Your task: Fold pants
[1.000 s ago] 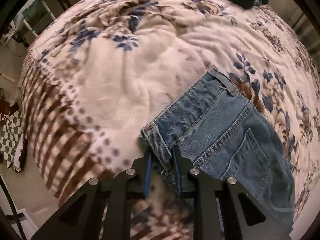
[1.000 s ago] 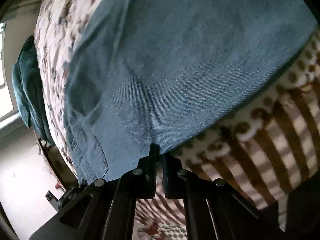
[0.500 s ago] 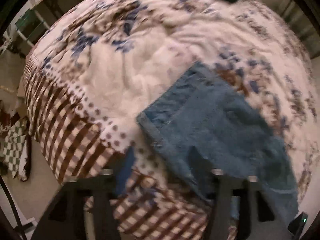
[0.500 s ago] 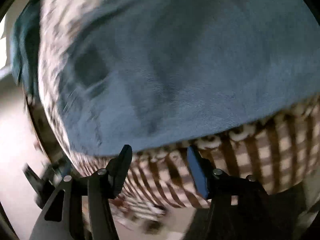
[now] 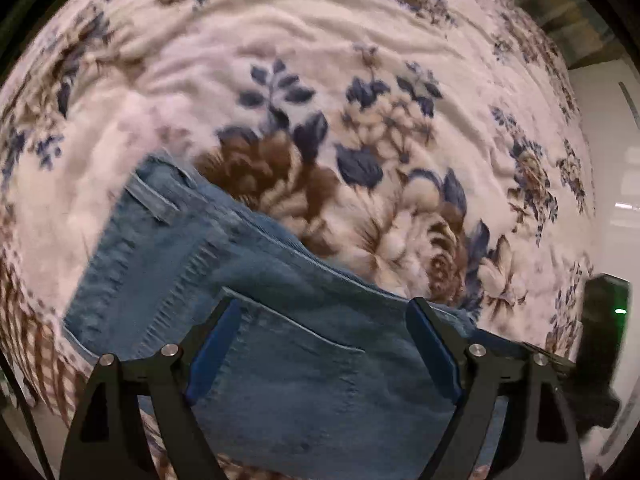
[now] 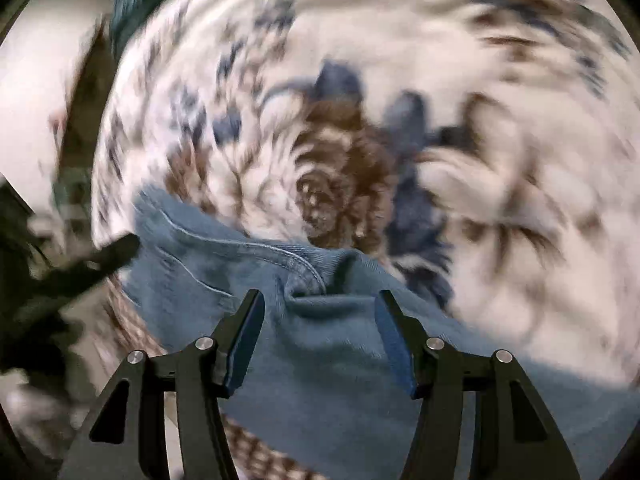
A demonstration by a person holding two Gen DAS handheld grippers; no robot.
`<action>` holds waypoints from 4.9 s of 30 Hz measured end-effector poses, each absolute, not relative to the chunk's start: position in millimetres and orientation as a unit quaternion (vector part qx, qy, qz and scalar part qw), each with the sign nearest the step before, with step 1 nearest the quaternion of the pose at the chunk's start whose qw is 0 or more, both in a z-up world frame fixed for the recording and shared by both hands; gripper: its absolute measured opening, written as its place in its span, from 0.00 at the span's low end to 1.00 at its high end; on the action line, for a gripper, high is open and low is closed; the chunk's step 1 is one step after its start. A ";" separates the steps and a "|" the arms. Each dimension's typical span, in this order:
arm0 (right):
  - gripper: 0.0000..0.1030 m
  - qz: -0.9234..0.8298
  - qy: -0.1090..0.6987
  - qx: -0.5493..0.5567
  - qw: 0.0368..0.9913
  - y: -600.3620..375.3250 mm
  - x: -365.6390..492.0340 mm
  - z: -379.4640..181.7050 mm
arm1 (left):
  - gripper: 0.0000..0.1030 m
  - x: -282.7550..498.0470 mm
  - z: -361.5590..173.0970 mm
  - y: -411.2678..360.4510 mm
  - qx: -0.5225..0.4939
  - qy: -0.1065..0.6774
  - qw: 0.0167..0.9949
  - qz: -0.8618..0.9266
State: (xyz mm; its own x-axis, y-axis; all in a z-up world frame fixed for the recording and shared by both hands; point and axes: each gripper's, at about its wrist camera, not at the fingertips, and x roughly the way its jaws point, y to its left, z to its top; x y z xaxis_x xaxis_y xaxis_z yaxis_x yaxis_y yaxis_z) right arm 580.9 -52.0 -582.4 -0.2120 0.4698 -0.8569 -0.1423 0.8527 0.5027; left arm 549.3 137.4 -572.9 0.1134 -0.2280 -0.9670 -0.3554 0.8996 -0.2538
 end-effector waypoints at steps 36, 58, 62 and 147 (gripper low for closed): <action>0.62 0.339 0.724 0.262 0.540 -81.0 594.4 -597.8 | 0.72 533.8 -595.1 105.7 -0.344 0.733 0.573 0.128; 0.28 0.381 0.767 0.369 0.362 -69.1 597.6 -686.5 | 0.72 509.9 -639.7 138.3 -0.230 0.740 0.606 0.180; 0.16 0.382 0.801 0.294 0.356 -29.3 596.4 -686.8 | 0.72 507.7 -641.2 137.8 -0.234 0.743 0.603 0.175; 0.15 -0.249 0.544 0.476 0.645 -611.5 235.2 -602.8 | 0.97 430.1 -615.3 -198.6 0.026 0.688 0.724 -0.037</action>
